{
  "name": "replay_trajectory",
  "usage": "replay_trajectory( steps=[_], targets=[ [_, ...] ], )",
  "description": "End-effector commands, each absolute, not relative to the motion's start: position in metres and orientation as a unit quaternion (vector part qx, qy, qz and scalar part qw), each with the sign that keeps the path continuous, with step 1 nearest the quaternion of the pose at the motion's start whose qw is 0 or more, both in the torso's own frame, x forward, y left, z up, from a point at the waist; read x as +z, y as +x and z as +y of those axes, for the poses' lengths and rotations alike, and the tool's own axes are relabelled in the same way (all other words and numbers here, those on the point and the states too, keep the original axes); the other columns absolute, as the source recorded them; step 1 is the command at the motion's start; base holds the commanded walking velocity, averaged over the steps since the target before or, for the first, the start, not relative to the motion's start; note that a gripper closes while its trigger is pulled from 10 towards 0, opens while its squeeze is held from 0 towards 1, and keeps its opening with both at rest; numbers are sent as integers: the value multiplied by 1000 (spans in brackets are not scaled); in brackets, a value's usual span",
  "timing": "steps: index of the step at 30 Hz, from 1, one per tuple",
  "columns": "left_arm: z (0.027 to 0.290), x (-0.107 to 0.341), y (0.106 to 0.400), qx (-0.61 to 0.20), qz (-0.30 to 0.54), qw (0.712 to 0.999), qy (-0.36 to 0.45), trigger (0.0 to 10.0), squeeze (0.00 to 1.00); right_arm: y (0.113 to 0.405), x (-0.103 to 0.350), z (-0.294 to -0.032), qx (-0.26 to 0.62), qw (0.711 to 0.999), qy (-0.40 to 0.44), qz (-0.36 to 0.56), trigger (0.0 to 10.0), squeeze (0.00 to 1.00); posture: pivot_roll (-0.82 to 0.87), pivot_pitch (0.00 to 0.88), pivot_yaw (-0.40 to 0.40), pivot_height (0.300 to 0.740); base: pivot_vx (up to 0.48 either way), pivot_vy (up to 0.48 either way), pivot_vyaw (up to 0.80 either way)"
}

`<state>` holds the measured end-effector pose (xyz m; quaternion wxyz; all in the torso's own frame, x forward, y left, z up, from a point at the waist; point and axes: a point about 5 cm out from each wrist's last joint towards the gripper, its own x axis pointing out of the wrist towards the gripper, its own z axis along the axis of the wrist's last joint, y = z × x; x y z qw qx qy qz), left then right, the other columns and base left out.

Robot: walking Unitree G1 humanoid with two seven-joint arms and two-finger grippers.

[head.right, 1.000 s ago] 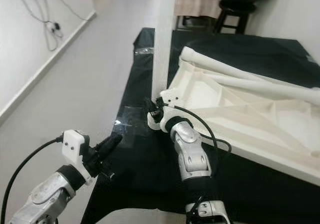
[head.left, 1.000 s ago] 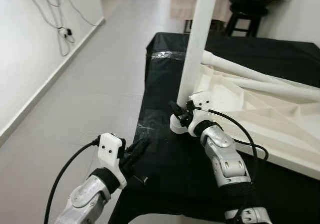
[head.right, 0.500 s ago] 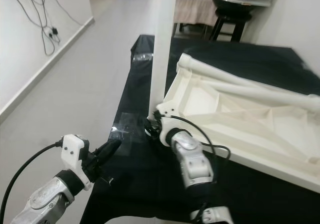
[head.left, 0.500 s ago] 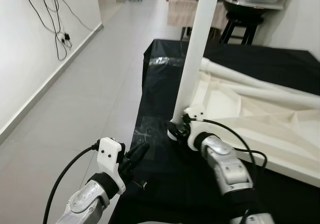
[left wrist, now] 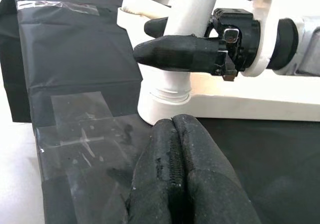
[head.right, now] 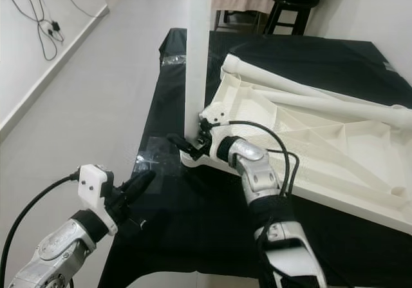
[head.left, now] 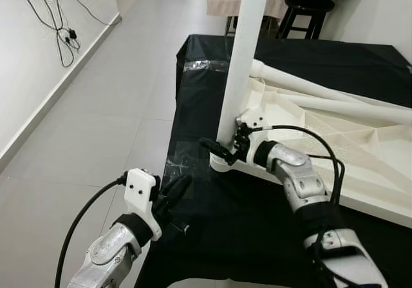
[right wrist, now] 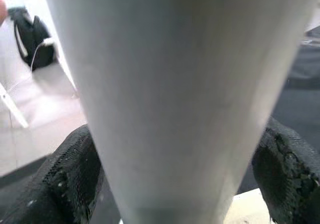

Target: Building children table

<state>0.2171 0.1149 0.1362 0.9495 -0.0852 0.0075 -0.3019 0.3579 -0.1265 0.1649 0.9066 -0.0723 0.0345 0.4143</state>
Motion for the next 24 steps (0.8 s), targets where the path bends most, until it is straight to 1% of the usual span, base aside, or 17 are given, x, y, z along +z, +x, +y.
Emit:
replay_trajectory(
  steps=[1,4,5,9,12,16,19,20,22,23,24],
  targets=[
    [114,134,216,-301,12,950,-88,10000,0,362,173,-125,448,891,-64,25,2392,0,34,93,-48,740,0,0,0],
    [114,134,216,-301,12,950,-88,10000,0,364,175,-126,456,888,-61,21,2392,0,33,94,-46,740,0,0,0],
    [114,134,216,-301,12,949,-89,10000,0,365,179,-127,470,881,-50,16,0,0,33,96,-47,740,0,0,0],
    [112,135,214,-302,13,949,-89,10000,0,367,181,-130,492,869,-43,13,0,0,35,102,-49,740,0,0,0],
    [112,135,214,-302,13,949,-90,10000,0,367,179,-132,496,867,-43,17,0,0,35,103,-49,740,0,0,0],
    [112,135,213,-302,13,949,-90,10000,0,367,174,-134,493,869,-39,22,0,0,35,108,-48,740,0,0,0],
    [113,135,213,-302,13,949,-90,10000,0,363,166,-137,489,871,-38,28,0,0,33,110,-49,740,0,0,0],
    [114,136,213,-302,13,949,-90,10000,0,355,153,-140,479,875,-46,49,0,0,31,114,-49,740,0,0,0],
    [114,136,213,-302,13,949,-90,10000,0,355,153,-140,479,875,-46,49,0,0,31,114,-49,740,0,0,0],
    [115,136,213,-302,13,949,-90,10000,0,352,145,-142,457,885,-62,69,0,0,27,115,-48,740,0,0,0],
    [117,135,213,-302,14,949,-90,10000,0,352,130,-147,351,925,-94,110,0,0,28,115,-62,740,0,0,0]
  ],
)
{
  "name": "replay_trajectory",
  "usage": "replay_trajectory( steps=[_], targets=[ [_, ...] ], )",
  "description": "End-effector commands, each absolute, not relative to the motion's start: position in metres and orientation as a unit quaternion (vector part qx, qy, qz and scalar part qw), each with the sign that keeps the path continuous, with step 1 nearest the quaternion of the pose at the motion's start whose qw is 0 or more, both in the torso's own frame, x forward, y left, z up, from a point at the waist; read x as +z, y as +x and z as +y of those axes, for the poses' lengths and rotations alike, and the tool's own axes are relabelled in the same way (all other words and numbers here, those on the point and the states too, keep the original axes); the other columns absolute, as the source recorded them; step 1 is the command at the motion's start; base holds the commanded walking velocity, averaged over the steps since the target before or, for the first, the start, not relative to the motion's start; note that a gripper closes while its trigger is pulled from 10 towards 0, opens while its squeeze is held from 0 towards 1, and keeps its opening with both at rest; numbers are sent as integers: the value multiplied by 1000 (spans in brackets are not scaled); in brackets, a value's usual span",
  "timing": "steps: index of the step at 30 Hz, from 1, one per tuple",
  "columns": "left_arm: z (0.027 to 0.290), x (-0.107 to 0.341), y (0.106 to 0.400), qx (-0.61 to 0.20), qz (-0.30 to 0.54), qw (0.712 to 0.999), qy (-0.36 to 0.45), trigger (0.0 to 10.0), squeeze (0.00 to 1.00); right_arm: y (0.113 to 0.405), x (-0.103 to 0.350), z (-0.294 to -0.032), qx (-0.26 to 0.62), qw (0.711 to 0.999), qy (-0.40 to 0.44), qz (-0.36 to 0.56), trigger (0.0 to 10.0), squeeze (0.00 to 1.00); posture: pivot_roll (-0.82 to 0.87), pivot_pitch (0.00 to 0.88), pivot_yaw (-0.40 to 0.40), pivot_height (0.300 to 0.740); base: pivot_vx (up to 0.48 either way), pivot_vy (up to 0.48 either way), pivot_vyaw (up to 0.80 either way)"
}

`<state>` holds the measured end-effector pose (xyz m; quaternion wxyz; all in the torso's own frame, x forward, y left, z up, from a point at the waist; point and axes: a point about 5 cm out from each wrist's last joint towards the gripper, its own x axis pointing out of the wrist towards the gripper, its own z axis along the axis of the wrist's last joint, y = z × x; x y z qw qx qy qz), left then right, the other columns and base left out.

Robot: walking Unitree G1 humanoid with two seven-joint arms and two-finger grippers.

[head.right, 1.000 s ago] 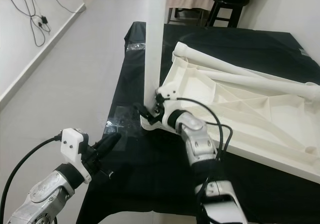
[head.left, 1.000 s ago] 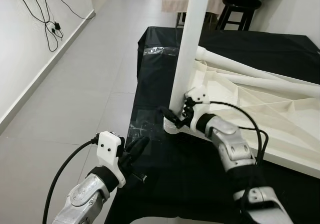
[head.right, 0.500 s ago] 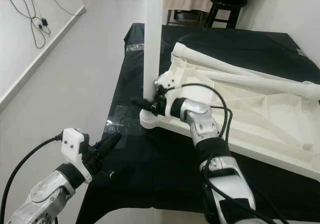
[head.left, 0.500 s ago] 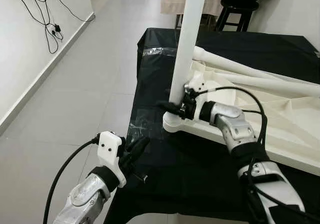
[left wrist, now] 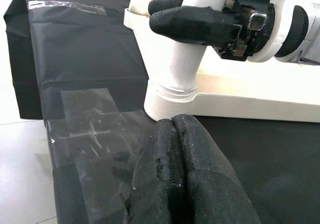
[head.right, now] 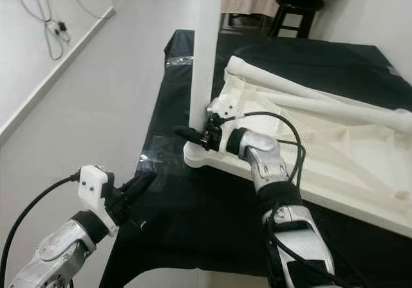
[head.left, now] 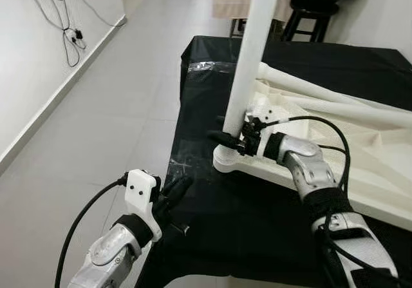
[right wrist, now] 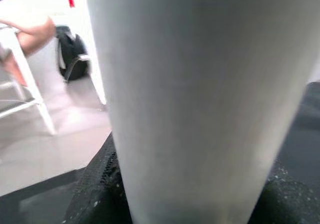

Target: Building children table

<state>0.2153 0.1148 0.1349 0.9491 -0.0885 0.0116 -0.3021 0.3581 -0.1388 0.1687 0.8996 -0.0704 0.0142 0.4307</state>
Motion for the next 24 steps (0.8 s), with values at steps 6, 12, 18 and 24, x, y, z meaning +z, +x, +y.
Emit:
replay_trajectory(
  steps=[6,12,18,24],
  targets=[
    [121,137,214,-301,13,950,-88,10000,0,312,107,-129,79,985,-45,147,0,0,23,128,-61,740,0,0,0],
    [120,134,217,-306,18,948,-89,10000,0,315,108,-103,222,961,-93,136,0,0,18,116,-50,740,0,0,0],
    [120,135,216,-300,16,950,-87,10000,0,311,111,-95,263,950,-107,133,10000,616,23,115,-47,740,0,0,0],
    [120,135,218,-300,15,950,-90,10000,0,305,122,-86,340,927,-81,134,10000,1000,21,111,-48,740,0,0,0]
  ],
)
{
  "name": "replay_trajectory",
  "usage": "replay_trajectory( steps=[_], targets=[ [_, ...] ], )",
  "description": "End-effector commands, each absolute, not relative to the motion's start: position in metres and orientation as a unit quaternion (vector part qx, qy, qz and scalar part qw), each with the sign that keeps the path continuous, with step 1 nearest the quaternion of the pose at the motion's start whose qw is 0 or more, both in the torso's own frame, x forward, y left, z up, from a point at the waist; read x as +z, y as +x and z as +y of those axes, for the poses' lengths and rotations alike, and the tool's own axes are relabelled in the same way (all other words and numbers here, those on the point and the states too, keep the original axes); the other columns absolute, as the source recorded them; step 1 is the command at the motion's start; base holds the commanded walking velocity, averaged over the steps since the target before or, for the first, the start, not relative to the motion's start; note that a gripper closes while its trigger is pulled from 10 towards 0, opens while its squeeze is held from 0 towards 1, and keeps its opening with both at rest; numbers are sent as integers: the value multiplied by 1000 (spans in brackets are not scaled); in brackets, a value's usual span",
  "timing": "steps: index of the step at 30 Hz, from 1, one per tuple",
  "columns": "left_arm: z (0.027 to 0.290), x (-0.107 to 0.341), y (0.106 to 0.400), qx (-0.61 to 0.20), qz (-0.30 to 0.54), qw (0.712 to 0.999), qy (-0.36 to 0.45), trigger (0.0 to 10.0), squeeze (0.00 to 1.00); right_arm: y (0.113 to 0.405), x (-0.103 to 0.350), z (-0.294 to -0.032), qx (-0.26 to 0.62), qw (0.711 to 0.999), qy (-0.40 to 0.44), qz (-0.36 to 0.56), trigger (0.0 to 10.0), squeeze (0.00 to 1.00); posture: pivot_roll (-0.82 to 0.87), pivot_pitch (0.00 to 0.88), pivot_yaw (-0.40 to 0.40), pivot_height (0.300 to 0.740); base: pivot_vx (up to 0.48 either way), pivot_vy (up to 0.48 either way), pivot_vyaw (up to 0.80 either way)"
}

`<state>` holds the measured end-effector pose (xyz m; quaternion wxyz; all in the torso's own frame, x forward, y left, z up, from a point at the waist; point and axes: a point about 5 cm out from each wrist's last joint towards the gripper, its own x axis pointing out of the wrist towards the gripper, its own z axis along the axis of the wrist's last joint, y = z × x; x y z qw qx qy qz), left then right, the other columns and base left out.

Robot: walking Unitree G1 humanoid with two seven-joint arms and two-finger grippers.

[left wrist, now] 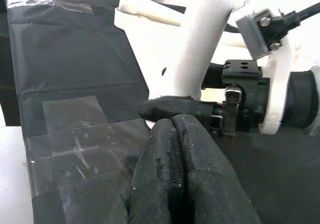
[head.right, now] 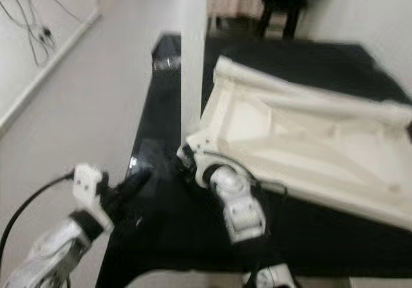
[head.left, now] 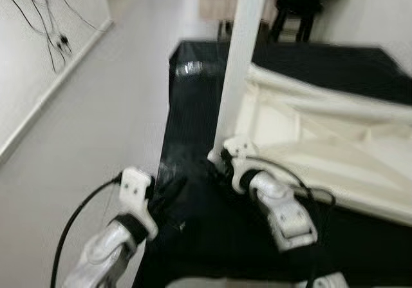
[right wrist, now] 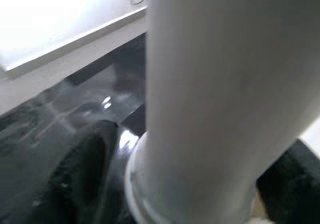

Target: Building children table

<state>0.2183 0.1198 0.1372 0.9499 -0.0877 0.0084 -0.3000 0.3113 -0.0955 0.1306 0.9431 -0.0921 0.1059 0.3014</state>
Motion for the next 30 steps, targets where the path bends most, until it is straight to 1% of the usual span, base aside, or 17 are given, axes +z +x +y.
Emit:
replay_trajectory(
  steps=[1,2,3,4,6,7,15,16,17,18,19,20,21,28,29,30],
  targets=[
    [121,135,218,-301,16,949,-91,10000,0,304,132,-84,380,915,-78,111,10000,1000,21,108,-48,740,0,0,0],
    [121,135,218,-301,16,949,-91,10000,0,304,132,-84,380,915,-78,111,10000,1000,21,108,-48,740,0,0,0],
    [121,135,219,-301,16,949,-92,10000,0,308,143,-87,412,904,-78,82,10000,1000,25,105,-48,740,0,0,0],
    [120,135,219,-301,16,949,-92,10000,0,316,158,-96,456,886,-70,46,10000,1000,27,103,-50,740,0,0,0],
    [120,135,219,-302,15,949,-92,10000,0,322,164,-101,467,881,-66,33,10000,1000,27,103,-50,740,0,0,0],
    [119,135,219,-301,15,949,-92,10000,0,330,171,-107,480,875,-59,23,10000,0,31,100,-52,740,0,0,0],
    [116,134,218,-301,15,949,-92,10000,0,351,180,-116,485,872,-66,19,10000,0,46,93,-54,740,0,0,0],
    [115,134,218,-301,15,949,-92,10000,0,355,183,-117,493,868,-56,17,9294,0,48,92,-54,740,0,0,0],
    [115,134,218,-301,15,949,-92,10000,0,355,183,-117,493,868,-56,17,9294,0,48,92,-54,740,0,0,0],
    [114,134,218,-302,15,949,-92,10000,0,357,186,-117,503,863,-46,15,5451,0,52,91,-55,740,0,0,0],
    [114,134,218,-302,15,949,-92,10000,0,359,187,-117,510,859,-43,16,902,0,53,91,-55,740,0,0,0],
    [114,134,218,-302,15,949,-92,10000,0,359,187,-117,510,859,-43,16,902,0,53,91,-55,740,0,0,0],
    [113,134,217,-302,15,949,-93,10000,0,364,185,-121,517,854,-45,22,0,0,57,91,-57,740,0,0,0],
    [113,134,217,-301,15,949,-93,10000,0,366,183,-124,520,853,-47,24,0,0,57,92,-56,740,0,0,0],
    [113,134,217,-300,15,949,-94,10000,0,362,175,-129,519,853,-46,29,0,0,48,90,-65,740,0,0,0],
    [113,134,217,-300,15,949,-94,10000,0,362,175,-129,519,853,-46,29,0,0,48,90,-65,740,0,0,0]
  ],
)
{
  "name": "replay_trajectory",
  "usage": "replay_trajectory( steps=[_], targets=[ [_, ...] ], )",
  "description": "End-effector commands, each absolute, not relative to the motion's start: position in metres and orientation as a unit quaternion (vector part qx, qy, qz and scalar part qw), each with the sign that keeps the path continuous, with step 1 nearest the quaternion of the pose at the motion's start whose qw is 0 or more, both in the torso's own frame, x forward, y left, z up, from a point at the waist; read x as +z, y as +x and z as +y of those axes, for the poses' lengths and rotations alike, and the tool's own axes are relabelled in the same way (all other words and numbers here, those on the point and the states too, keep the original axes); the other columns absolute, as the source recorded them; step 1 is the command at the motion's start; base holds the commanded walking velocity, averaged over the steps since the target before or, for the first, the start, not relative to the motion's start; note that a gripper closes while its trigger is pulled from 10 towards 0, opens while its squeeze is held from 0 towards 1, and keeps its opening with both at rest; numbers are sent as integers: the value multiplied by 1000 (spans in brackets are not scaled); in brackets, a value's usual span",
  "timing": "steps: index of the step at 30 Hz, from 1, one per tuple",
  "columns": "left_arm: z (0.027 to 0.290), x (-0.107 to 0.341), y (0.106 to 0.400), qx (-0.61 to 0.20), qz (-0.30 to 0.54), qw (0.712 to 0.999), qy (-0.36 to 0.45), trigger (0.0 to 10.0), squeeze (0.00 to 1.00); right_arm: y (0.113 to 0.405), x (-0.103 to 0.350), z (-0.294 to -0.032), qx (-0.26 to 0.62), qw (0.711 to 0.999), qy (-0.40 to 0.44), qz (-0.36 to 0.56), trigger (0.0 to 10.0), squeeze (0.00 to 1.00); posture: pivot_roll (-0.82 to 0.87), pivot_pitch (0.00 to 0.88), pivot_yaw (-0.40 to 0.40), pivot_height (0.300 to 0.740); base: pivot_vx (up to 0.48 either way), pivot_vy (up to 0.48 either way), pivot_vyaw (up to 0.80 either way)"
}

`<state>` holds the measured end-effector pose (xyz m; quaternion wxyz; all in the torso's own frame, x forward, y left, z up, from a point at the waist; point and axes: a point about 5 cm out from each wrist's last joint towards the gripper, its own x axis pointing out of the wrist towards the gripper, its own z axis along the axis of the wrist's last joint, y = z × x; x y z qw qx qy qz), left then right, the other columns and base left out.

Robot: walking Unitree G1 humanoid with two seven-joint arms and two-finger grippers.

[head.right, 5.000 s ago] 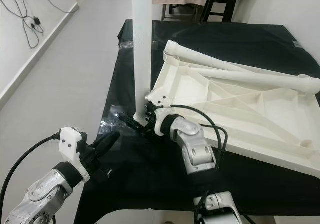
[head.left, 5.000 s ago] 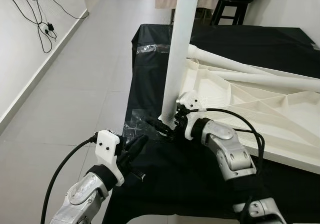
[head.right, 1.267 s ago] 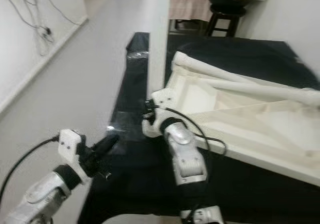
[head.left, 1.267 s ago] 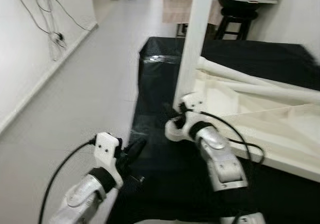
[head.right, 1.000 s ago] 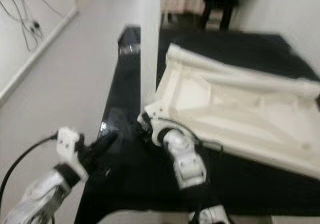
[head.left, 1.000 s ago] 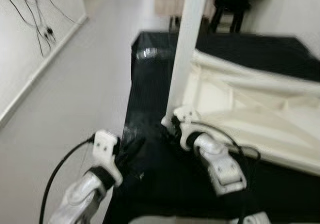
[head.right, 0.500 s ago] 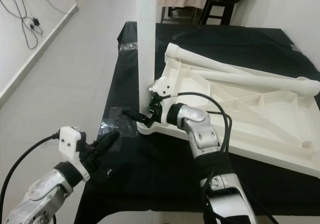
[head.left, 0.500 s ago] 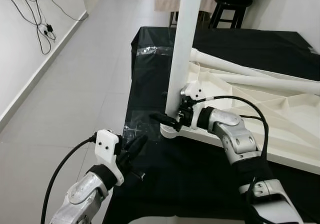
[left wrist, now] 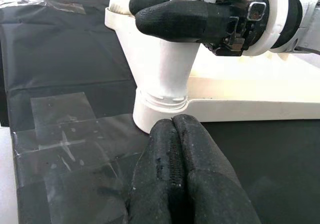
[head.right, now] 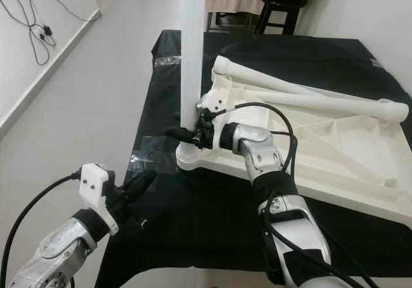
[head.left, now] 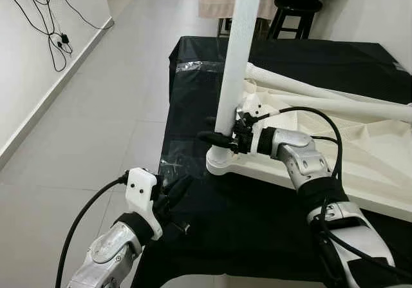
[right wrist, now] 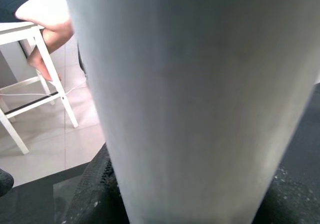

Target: Building children table

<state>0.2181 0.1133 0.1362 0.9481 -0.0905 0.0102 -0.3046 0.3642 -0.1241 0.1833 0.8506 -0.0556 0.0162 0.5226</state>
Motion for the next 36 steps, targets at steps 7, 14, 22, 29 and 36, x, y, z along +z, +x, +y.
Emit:
replay_trajectory(
  steps=[7,14,22,29,36],
  targets=[
    [117,133,216,-300,16,949,-93,10000,0,333,125,-139,205,973,-33,96,0,0,26,89,-74,740,0,0,0],
    [118,131,218,-300,19,950,-89,10000,0,304,113,-109,201,970,-60,121,0,0,29,68,-56,740,0,0,0],
    [118,130,217,-294,17,952,-87,10000,0,306,111,-97,294,945,-68,129,10000,455,38,67,-62,740,0,0,0],
    [117,129,217,-298,20,950,-92,10000,0,303,148,-86,423,904,-34,54,10000,1000,31,61,-56,740,0,0,0],
    [115,128,217,-301,21,949,-94,10000,0,314,177,-95,505,862,-51,0,10000,0,43,56,-58,740,0,0,0]
  ],
)
